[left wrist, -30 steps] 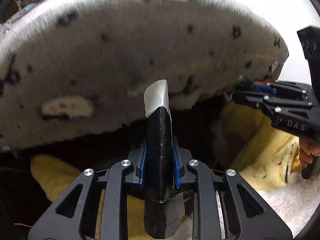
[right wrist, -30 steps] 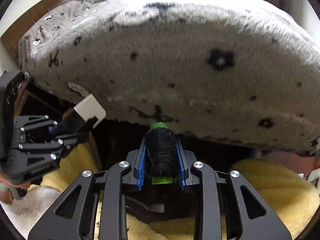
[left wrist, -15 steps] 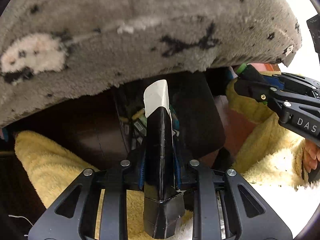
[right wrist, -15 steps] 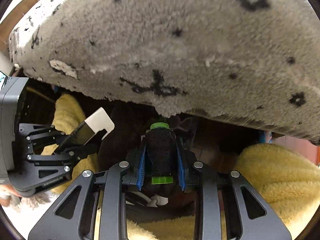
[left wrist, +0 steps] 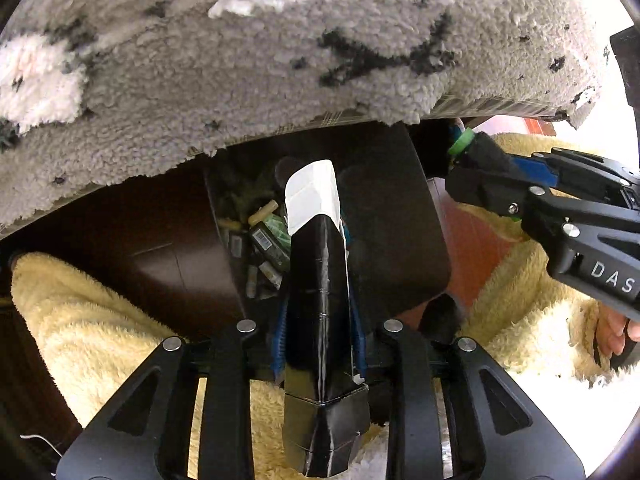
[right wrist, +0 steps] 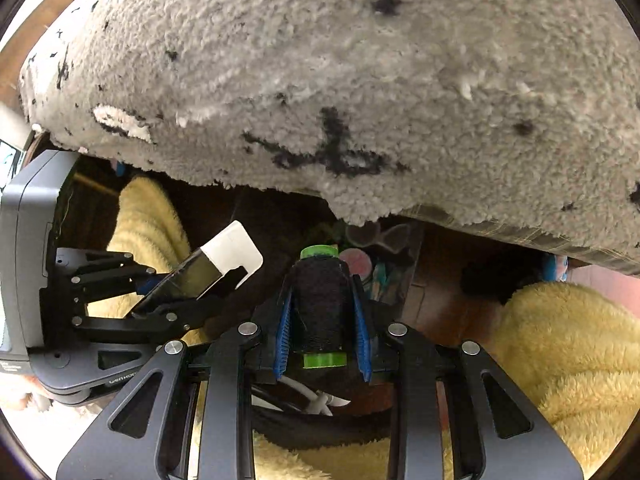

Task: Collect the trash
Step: 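Open both grippers to drop the box and spool into the bin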

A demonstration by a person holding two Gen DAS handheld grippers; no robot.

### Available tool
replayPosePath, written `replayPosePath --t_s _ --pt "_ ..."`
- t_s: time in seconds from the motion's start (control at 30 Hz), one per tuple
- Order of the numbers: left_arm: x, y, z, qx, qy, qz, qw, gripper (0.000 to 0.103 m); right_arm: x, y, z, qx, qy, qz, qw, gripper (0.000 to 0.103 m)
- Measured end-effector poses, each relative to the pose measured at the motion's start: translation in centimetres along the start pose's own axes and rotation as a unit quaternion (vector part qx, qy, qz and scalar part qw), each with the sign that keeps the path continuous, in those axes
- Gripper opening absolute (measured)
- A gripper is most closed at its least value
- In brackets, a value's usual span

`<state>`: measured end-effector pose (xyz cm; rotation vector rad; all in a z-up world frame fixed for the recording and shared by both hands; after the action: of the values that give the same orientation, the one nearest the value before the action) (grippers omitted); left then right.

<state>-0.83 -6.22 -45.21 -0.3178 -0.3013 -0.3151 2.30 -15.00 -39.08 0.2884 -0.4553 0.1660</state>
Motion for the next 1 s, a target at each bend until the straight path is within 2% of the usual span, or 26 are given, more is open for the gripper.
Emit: replayPosePath --t_s 0.1,0.13,0.17,0.23,0.27,0.37,0.63,0.77,1.0 --pt "0.4 -0.3 0.1 0.0 -0.003 0.002 1.0 0.031 -0.1 0.2 -0.1 0.001 0.001 -0.001 1.0 0.029" --pt "0.7 -0.4 0.0 0.001 -0.003 0.002 1.0 0.034 -0.1 0.1 -0.2 0.0 0.001 -0.002 1.0 0.029" --pt "0.7 -0.4 0.1 0.002 -0.004 0.003 1.0 0.042 -0.1 0.0 -0.2 -0.002 0.001 -0.003 1.0 0.031" --pt "1.0 -0.3 0.7 0.005 -0.009 0.004 0.9999 0.048 0.1 -0.3 0.1 -0.008 -0.003 -0.004 1.0 0.052" --pt "1.2 -0.3 1.1 0.006 -0.012 0.005 0.9999 0.051 0.3 -0.6 0.4 -0.011 -0.008 -0.005 1.0 0.056" --pt "1.7 -0.1 1.9 0.013 -0.023 0.008 0.9996 0.056 0.6 -0.8 1.1 -0.015 -0.019 -0.009 1.0 0.059" --pt "3.0 -0.3 5.2 0.034 -0.06 -0.002 0.9976 0.071 1.2 -1.1 3.3 -0.026 -0.047 -0.013 0.998 0.082" --pt "3.6 -0.6 7.7 0.048 -0.085 -0.014 0.9951 0.083 2.1 -1.1 4.5 -0.033 -0.059 -0.012 0.998 0.084" --pt "6.2 -0.5 12.6 0.063 -0.148 -0.024 0.9867 0.091 5.5 -1.1 8.5 -0.05 -0.112 0.01 0.992 0.085"
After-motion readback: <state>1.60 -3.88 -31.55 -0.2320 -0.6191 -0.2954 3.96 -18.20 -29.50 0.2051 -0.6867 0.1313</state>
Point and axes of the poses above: each gripper's, at about its wrist camera, not at the fingertips, and z roughly against the way its jaws point, y to its left, x to its top, the point moved 10 cm from there along -z, roughly the way its jaws point, and after that the axes turned 12 degrees about -y, right-handed, at the moved point
